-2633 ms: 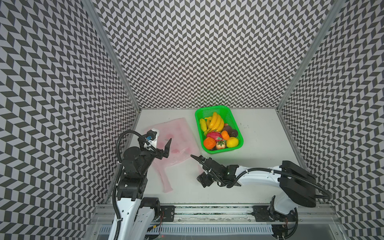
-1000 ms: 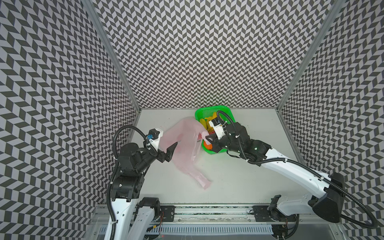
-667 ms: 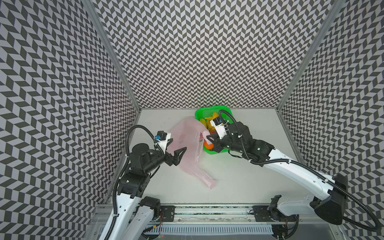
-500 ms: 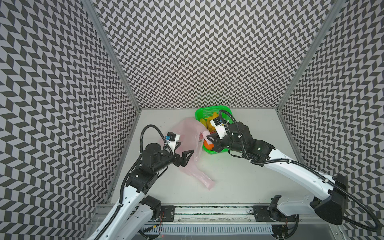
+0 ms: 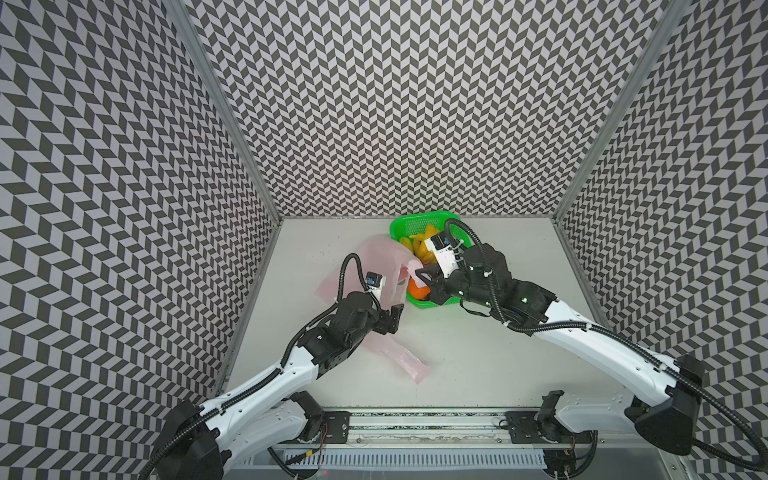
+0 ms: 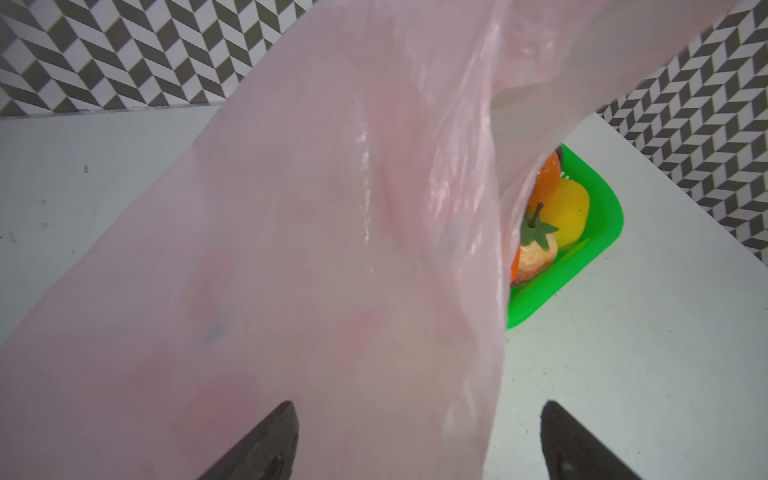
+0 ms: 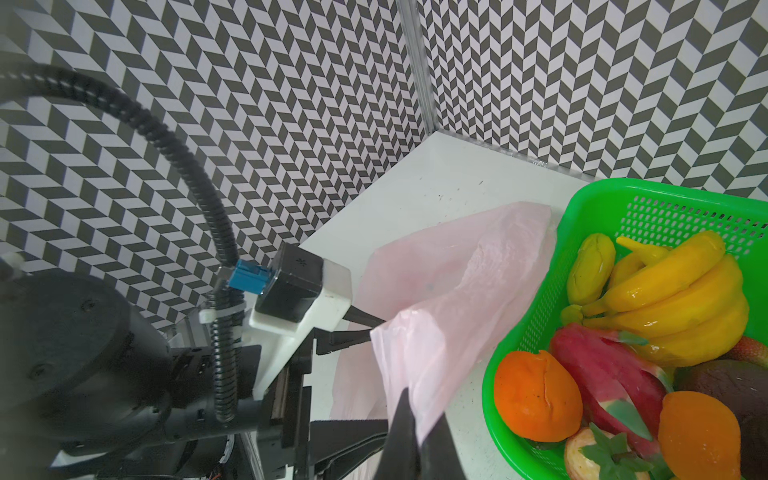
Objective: Place the fake fruits into the plastic bag and tie a complex knot
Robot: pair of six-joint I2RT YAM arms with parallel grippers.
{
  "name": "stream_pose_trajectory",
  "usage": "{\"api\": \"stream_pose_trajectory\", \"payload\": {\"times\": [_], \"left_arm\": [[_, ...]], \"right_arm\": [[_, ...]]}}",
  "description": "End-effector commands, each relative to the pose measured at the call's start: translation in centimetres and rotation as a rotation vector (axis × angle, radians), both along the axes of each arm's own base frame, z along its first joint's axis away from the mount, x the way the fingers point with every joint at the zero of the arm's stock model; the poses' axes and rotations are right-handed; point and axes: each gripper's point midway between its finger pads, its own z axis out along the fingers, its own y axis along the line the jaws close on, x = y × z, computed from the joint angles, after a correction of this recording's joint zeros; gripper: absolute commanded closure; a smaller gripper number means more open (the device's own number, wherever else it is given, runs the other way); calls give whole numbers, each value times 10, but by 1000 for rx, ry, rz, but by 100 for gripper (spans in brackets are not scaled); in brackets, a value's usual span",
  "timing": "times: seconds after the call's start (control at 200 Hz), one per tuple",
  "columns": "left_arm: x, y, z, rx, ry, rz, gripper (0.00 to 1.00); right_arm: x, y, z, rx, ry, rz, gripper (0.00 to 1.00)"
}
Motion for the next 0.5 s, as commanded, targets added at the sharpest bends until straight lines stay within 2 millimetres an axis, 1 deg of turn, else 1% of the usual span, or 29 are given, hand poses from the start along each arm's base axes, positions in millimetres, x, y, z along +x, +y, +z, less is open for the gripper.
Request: {"api": "stream_pose_trajectory", "payload": {"times": [0.0, 0.08, 0.115, 0.3, 0.335, 0.391, 0.496], "left_arm": [[16, 15, 7, 20, -56, 130, 13], [18, 17, 4, 34, -59, 140, 20], [19, 16, 2, 35, -61, 139, 22], [27, 15, -9, 62, -59, 161, 22], [29, 17, -10, 72, -61, 174, 23], [31, 18, -8, 86, -71, 180, 30], [33, 17, 2, 106, -89, 170, 53]], "right_arm": [[-4, -1, 16, 60, -27, 11, 100], [-5, -2, 16, 59, -26, 11, 100], [-5, -2, 16, 60, -26, 12, 100], [-11, -2, 19, 76, -22, 33, 100], [-11, -2, 18, 76, -20, 36, 100], [-14, -2, 18, 77, -18, 44, 100], [-14, -4, 15, 66, -18, 45, 100]]}}
